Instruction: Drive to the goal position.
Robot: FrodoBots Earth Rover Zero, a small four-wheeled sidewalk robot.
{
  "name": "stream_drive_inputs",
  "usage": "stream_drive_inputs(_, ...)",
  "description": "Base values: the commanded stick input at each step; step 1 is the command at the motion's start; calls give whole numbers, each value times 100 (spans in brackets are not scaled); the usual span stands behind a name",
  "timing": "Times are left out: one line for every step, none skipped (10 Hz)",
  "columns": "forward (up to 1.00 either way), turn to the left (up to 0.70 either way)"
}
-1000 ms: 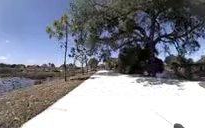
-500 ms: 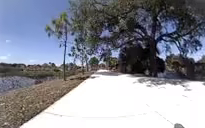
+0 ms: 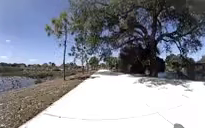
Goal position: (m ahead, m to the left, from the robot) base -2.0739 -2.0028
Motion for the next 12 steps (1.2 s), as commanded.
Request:
stream_drive_inputs(0,-63)
stream_drive_inputs(0,-15)
stream_drive_inputs(0,-77)
stream_drive_inputs(0,-8)
stream_drive_inputs(0,-53)
stream_drive_inputs(0,-54)
stream_drive_inputs(0,-30)
stream_drive_inputs(2,-81)
stream_drive_inputs(23,-36)
stream_drive_inputs(51,0)
stream_drive_inputs(85,0)
stream_drive_inputs(85,0)
